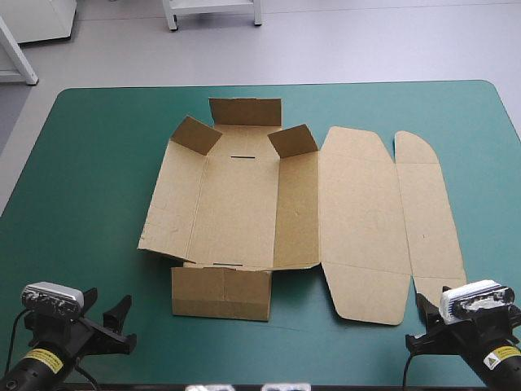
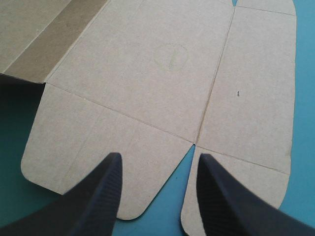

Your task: Fold the box

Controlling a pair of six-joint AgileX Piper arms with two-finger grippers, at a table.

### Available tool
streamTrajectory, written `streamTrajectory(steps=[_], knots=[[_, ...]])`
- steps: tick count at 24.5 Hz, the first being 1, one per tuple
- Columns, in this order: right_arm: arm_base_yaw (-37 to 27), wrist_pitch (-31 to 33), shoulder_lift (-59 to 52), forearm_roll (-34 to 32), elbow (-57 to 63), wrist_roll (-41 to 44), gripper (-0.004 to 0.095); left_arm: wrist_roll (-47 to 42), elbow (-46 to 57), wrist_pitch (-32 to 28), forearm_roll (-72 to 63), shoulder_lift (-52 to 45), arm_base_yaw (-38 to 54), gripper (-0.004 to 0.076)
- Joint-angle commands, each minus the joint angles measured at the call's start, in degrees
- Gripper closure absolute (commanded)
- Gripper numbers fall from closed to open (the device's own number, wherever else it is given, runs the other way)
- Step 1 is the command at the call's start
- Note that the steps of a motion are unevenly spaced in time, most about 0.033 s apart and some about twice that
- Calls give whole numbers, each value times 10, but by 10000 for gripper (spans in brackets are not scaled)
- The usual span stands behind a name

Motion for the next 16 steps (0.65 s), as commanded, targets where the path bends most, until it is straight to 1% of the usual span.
streamTrajectory(steps=[1, 12, 14, 15, 16], knots=[[-4, -37, 5, 8, -14, -1, 471, 0, -13, -39, -4, 6, 1, 283], [-4, -35, 8, 6, -17, -1, 471, -1, -19, -35, -8, 12, 1, 283], [-4, -41, 16, 6, -26, 4, 471, -1, -34, -34, -12, 29, 1, 282], [-4, -50, 28, 6, -37, 8, 471, -5, -51, -34, -12, 49, 1, 282], [-4, -70, 53, 6, -56, 16, 471, -6, -81, -34, -6, 92, 1, 282]])
